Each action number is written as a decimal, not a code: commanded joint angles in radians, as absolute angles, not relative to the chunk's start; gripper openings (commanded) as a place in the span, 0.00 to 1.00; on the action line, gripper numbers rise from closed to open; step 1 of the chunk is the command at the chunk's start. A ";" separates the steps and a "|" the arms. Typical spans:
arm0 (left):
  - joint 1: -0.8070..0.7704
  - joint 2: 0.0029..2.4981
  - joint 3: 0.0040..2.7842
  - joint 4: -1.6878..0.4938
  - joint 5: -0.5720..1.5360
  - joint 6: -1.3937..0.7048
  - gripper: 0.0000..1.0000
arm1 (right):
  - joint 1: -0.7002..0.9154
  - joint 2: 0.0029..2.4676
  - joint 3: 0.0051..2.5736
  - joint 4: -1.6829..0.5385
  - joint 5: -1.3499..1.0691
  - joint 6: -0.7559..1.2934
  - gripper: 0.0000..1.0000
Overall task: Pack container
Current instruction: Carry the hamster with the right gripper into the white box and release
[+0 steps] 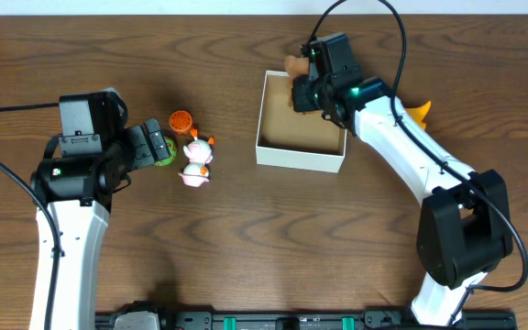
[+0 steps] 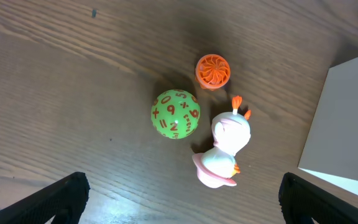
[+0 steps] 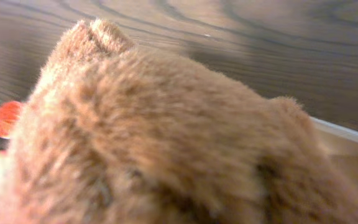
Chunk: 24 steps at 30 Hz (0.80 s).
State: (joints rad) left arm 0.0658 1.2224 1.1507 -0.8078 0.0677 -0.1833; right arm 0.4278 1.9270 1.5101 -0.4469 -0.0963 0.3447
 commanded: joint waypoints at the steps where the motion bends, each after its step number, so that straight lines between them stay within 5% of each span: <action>1: 0.073 1.222 1.173 -0.812 0.056 -0.177 0.98 | 0.455 1.935 1.528 -0.437 -0.107 0.430 0.10; 13: 0.073 1.222 1.173 -0.812 0.056 -0.177 0.98 | 0.491 2.072 1.528 -0.432 -0.052 0.441 0.36; 20: 0.073 1.222 1.173 -0.812 0.056 -0.177 0.98 | 0.490 2.088 1.532 -0.402 -0.052 0.346 0.80; 24: 0.073 1.222 1.173 -0.812 0.056 -0.177 0.98 | 0.486 2.067 1.559 -0.420 -0.051 0.294 0.91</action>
State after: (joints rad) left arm 0.0658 1.2224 1.1507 -0.8082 0.0677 -0.1833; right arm 0.4904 2.0983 1.5211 -0.4129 -0.0586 0.3561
